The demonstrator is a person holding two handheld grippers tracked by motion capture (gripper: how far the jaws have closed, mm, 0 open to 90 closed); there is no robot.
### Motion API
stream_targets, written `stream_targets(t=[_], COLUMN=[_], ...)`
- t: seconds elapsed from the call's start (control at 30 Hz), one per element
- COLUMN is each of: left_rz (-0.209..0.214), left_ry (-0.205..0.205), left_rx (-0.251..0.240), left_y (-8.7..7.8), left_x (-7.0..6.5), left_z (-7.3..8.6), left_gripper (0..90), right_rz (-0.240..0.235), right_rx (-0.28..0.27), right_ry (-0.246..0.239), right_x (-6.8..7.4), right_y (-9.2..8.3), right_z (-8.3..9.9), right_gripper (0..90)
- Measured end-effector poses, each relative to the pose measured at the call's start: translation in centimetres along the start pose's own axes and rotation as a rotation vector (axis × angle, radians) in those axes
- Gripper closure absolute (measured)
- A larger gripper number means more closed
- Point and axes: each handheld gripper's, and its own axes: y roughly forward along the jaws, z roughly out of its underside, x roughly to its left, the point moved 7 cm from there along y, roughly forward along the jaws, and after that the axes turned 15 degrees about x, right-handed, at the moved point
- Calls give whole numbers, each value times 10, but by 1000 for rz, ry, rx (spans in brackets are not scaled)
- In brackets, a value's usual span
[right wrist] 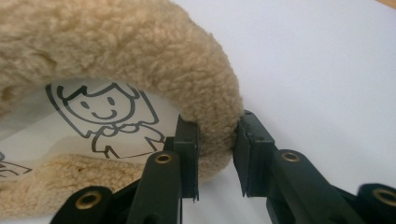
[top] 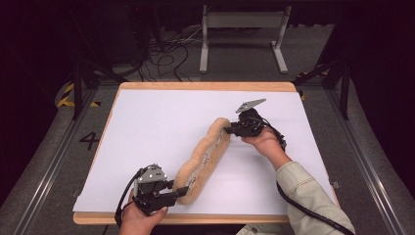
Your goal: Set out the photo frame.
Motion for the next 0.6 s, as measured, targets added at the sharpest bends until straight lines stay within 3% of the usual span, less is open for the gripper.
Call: stream_targets(t=[0.17,0.33,0.6], left_rz=[1,-5,-29], left_ry=[-12,4,-3], left_rx=[-32,-52,-100], left_y=[-7,-8,-17], left_x=[5,7,16], left_z=[-3,-8,-18], left_gripper=[665,670,667], right_rz=[25,59,58], right_rx=[-16,-51,-85], right_ry=[28,60,103], right_x=[1,1,2], right_y=[-13,-31,-49], right_z=[7,18,33], right_gripper=[730,730,728])
